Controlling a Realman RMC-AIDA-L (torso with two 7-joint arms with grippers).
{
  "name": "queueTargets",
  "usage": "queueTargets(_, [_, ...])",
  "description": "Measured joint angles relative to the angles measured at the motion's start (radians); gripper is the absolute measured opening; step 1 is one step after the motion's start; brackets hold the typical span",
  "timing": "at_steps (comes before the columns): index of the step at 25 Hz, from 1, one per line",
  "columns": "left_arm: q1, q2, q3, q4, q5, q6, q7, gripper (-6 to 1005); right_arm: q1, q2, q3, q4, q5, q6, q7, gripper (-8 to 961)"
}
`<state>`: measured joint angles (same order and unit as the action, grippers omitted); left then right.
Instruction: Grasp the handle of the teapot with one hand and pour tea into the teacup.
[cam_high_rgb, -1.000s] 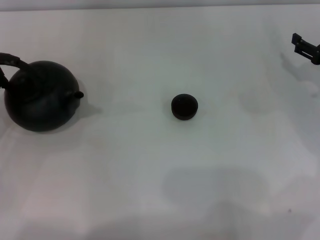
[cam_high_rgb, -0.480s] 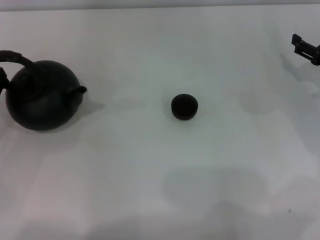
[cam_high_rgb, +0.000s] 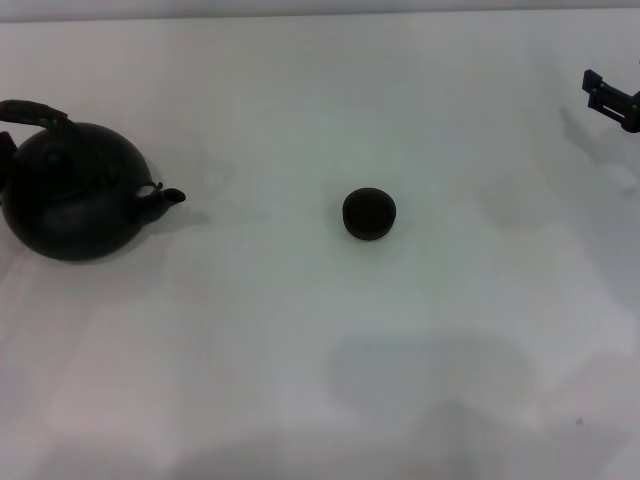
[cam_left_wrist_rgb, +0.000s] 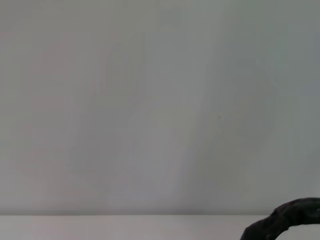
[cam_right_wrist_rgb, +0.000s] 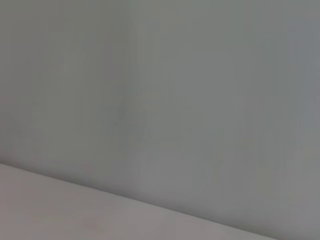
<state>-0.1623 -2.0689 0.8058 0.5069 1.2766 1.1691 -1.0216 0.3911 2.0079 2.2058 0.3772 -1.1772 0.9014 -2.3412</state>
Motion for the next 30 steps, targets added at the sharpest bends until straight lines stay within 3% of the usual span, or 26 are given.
queueTargets(11, [0.015,-0.002,-0.002,0.002,-0.003,0.054,0.02,315,0.002,0.0,0.0,0.002,-0.004,-0.001,0.0,868])
queueTargets(16, [0.049,-0.004,-0.005,0.028,-0.011,0.102,0.045,548,0.001,0.0,0.0,0.004,-0.004,0.0,0.001,869])
queueTargets(22, [0.088,-0.004,-0.036,0.043,-0.013,0.161,0.072,756,-0.006,-0.001,0.0,0.009,-0.003,0.005,0.003,869])
queueTargets(30, [0.158,-0.006,-0.173,0.042,-0.013,0.293,0.125,756,-0.053,-0.006,0.009,0.054,0.001,0.088,0.001,869])
